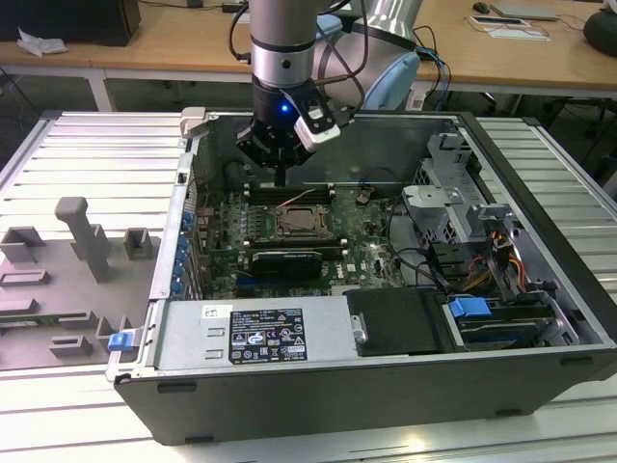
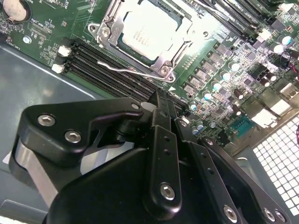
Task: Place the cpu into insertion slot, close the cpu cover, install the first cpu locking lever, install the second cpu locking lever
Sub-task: 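Install the first cpu locking lever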
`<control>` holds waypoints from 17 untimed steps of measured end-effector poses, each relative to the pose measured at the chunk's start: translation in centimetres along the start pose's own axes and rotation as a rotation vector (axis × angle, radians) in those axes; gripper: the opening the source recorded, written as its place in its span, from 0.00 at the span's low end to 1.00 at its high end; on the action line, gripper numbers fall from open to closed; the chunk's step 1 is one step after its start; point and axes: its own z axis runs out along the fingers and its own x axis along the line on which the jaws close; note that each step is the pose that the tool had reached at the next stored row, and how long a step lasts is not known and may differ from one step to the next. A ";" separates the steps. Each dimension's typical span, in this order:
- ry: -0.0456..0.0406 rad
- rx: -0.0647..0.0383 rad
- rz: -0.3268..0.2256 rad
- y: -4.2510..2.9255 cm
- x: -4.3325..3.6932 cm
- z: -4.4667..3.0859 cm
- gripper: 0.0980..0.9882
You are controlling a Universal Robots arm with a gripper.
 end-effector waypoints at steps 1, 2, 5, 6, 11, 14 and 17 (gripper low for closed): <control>0.0000 0.000 0.000 0.00 0.00 0.00 0.01; -0.0002 -0.002 0.000 0.00 0.00 0.02 0.01; -0.0021 -0.040 0.000 -0.01 -0.01 0.05 0.01; -0.0027 -0.045 0.000 -0.04 -0.02 0.26 0.01; -0.0044 -0.072 0.001 -0.33 -0.48 0.81 0.01; -0.0054 -0.077 0.001 -0.42 -0.47 1.18 0.01; -0.0058 -0.086 0.001 -0.45 -0.47 1.40 0.01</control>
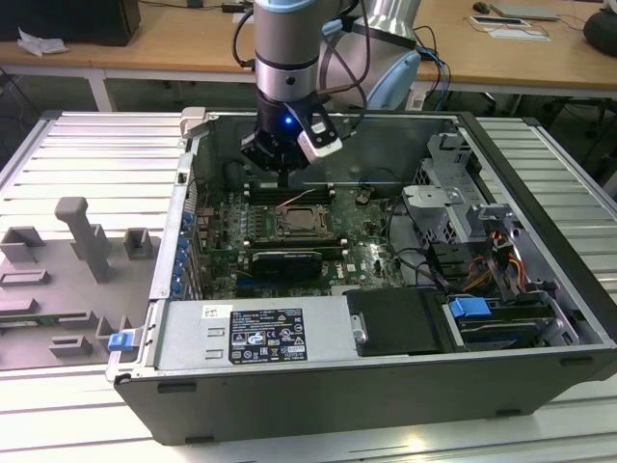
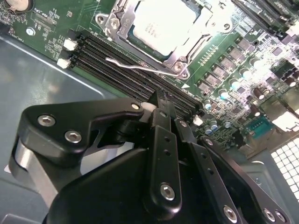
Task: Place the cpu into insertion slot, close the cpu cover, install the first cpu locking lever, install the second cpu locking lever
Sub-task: 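Install the first cpu locking lever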
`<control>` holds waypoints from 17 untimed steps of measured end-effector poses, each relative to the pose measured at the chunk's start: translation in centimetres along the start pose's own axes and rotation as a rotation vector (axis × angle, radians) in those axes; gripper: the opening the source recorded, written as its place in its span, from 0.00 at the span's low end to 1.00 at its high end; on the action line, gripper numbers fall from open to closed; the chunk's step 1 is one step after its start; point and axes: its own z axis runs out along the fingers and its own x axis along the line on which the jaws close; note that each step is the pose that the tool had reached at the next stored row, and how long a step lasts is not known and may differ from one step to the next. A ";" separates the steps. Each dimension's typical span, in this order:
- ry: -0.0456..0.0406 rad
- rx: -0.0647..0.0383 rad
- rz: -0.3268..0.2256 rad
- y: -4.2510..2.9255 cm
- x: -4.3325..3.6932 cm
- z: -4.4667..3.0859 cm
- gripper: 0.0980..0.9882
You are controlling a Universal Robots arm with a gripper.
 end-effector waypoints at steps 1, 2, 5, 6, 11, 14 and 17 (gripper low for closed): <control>-0.0002 -0.002 0.000 -0.02 0.00 0.05 0.01; -0.0006 -0.003 0.000 -0.04 0.00 0.14 0.01; -0.0008 -0.004 0.000 -0.10 0.01 0.44 0.01; -0.0007 -0.004 0.000 -0.12 -0.02 0.57 0.01; -0.0008 -0.004 0.000 -0.21 -0.47 1.09 0.01; -0.0008 -0.004 0.000 -0.26 -1.10 1.28 0.01; -0.0007 -0.003 0.000 -0.30 -1.66 1.38 0.01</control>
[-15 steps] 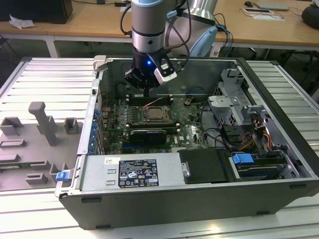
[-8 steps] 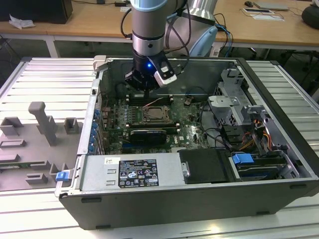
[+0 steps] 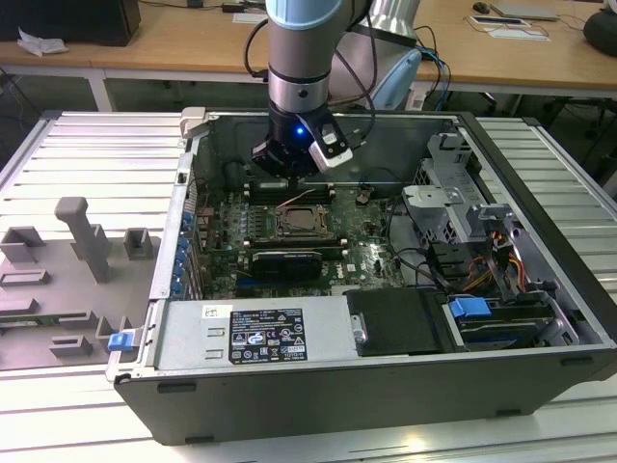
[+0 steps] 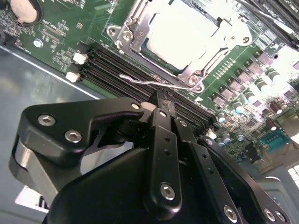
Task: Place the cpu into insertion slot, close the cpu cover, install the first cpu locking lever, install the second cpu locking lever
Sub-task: 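Install the first cpu locking lever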
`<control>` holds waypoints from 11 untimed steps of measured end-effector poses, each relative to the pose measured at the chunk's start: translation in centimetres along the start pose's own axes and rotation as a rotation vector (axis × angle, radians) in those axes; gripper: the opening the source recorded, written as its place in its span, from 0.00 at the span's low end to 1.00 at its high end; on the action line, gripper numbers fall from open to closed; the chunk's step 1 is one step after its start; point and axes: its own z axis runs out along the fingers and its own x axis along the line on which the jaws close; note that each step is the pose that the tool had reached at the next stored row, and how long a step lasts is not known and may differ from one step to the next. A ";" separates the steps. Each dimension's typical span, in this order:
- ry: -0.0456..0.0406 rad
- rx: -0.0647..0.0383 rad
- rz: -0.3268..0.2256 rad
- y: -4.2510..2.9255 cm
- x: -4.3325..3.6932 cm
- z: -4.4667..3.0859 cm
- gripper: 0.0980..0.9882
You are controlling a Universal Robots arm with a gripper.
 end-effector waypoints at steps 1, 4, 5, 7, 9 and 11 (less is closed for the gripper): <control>0.0001 0.000 0.000 -0.01 -0.15 0.01 0.01; -0.0001 0.000 0.000 -0.04 -0.65 0.03 0.01; 0.0000 0.000 0.000 -0.05 -0.86 0.05 0.01; 0.0000 0.000 0.000 -0.07 -1.23 0.09 0.01; 0.0000 0.000 0.000 -0.07 -1.23 0.10 0.01; 0.0000 0.000 0.000 -0.07 -1.23 0.10 0.01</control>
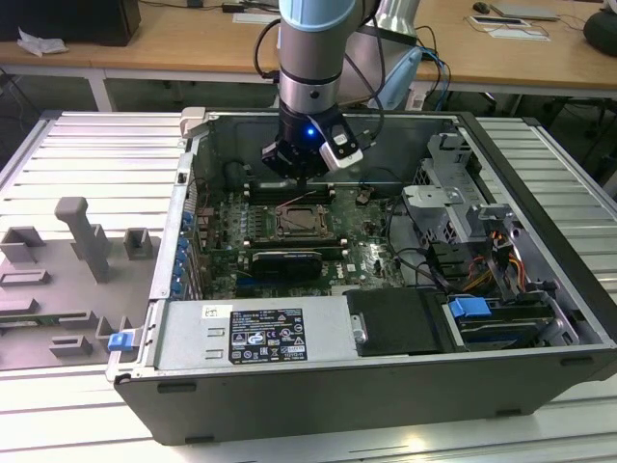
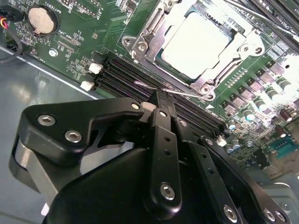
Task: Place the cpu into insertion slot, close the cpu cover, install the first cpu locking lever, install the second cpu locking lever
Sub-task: 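Install the first cpu locking lever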
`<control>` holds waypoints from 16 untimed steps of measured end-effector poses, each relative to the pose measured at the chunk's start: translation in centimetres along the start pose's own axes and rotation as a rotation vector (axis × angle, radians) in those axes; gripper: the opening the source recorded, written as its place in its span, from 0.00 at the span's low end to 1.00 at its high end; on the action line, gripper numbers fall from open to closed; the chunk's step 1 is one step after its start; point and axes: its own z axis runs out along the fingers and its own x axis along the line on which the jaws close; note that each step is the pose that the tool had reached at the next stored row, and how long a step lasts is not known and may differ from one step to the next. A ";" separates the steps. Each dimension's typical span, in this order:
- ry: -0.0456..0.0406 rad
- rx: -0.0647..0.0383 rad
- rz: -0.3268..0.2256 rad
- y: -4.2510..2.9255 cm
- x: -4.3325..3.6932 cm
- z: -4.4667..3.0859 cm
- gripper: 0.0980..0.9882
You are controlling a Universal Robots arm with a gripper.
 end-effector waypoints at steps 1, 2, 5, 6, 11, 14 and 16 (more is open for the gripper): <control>0.0000 0.000 0.000 0.00 0.00 0.00 0.01; 0.0000 0.000 0.000 0.00 0.00 0.00 0.01; 0.0000 0.000 0.000 0.00 0.00 0.01 0.01; 0.0000 0.000 0.000 0.00 0.00 0.02 0.01; -0.0002 0.000 0.000 -0.02 -0.02 0.20 0.01; 0.0001 0.000 0.000 -0.04 -0.08 0.26 0.01; 0.0000 0.000 0.000 -0.05 -0.17 0.31 0.01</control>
